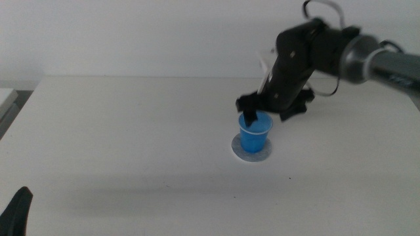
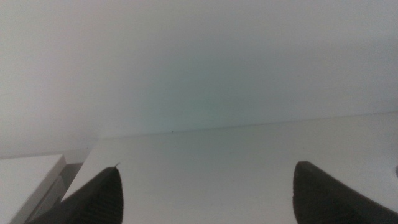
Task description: Place an empty cup on a cup mat.
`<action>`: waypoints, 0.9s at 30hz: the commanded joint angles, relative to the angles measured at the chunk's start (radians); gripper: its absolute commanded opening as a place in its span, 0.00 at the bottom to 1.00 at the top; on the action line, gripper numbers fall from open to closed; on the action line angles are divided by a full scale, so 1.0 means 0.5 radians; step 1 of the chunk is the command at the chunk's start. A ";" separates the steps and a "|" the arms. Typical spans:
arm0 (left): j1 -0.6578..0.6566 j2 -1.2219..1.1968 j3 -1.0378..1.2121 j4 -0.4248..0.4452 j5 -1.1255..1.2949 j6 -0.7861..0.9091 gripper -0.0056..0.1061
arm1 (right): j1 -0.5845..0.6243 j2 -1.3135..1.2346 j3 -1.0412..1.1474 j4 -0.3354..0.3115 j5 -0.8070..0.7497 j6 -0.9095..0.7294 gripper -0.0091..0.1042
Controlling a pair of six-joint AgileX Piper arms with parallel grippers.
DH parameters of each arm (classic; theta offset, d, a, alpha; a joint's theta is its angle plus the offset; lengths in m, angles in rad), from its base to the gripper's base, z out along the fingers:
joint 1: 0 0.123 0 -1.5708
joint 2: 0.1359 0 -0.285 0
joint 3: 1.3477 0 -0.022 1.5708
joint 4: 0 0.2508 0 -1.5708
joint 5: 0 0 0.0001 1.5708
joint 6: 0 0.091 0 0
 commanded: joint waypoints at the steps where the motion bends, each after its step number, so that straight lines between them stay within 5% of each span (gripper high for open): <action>1: -0.003 -0.007 -0.001 0.000 -0.011 -0.006 0.89 | -0.039 -0.164 -0.010 -0.022 0.014 -0.079 0.76; 7: -0.003 -0.007 -0.001 0.000 -0.011 -0.006 0.89 | -0.240 -0.709 -0.010 -0.030 0.187 -0.312 0.78; 14: -0.003 -0.007 -0.001 0.000 -0.011 -0.006 0.89 | -0.782 -1.482 0.329 -0.063 0.218 -0.338 0.78; 19: -0.003 -0.007 -0.001 0.000 -0.011 -0.006 0.89 | -1.071 -2.073 1.043 -0.063 -0.212 -0.315 0.78; 27: -0.003 -0.007 -0.001 0.000 -0.011 -0.006 0.89 | -1.088 -2.803 2.007 -0.028 -0.874 -0.324 0.78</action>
